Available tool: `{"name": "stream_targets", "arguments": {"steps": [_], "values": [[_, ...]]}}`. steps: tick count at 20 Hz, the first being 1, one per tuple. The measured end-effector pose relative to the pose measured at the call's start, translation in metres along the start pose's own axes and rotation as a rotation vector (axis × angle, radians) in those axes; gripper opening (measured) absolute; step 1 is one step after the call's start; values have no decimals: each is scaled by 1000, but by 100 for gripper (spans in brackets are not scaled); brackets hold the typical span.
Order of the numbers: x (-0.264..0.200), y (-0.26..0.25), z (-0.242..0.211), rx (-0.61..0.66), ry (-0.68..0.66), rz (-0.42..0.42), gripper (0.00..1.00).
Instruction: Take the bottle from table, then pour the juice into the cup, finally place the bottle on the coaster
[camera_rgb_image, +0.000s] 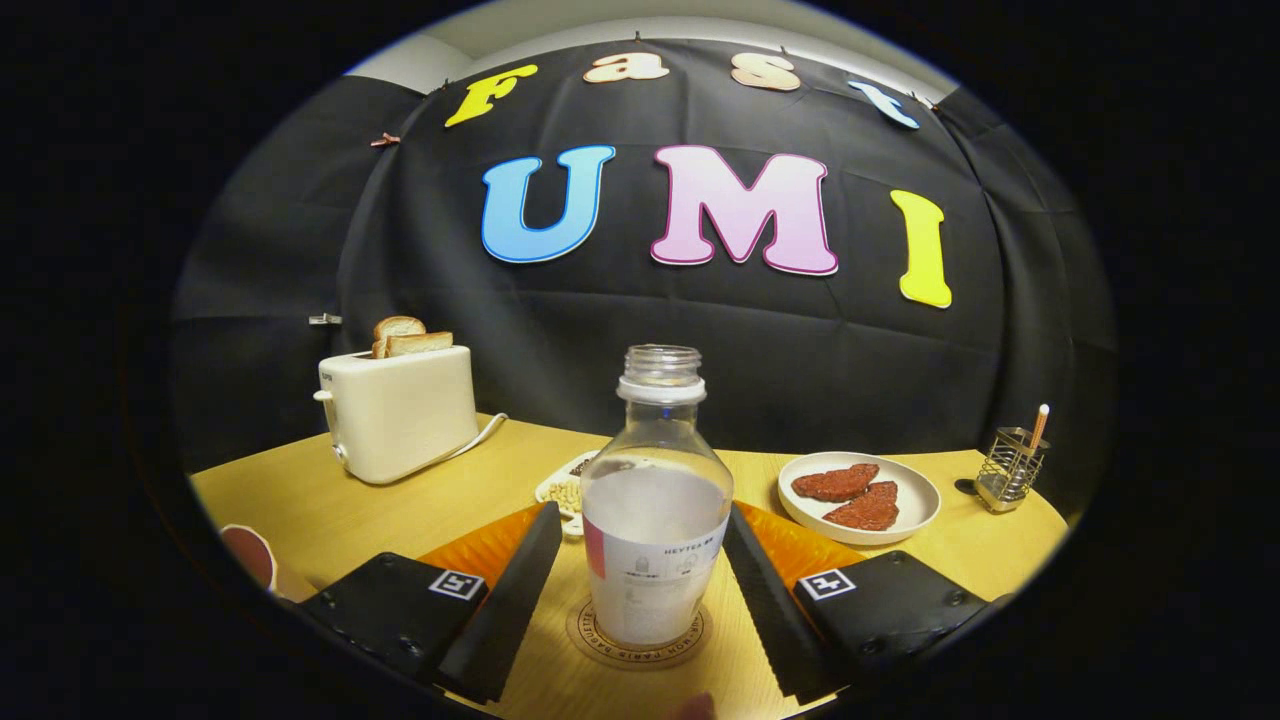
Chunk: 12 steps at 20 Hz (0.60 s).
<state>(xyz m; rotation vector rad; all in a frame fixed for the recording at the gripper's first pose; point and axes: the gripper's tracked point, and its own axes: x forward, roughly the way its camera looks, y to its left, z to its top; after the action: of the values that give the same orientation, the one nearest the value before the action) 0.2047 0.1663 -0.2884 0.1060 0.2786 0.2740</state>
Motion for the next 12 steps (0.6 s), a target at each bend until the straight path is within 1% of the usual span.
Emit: {"name": "stream_targets", "arguments": {"steps": [7, 12], "values": [[-18, -7, 16, 5, -16, -9, 98], [-56, -10, 35, 10, -25, -17, 98]]}}
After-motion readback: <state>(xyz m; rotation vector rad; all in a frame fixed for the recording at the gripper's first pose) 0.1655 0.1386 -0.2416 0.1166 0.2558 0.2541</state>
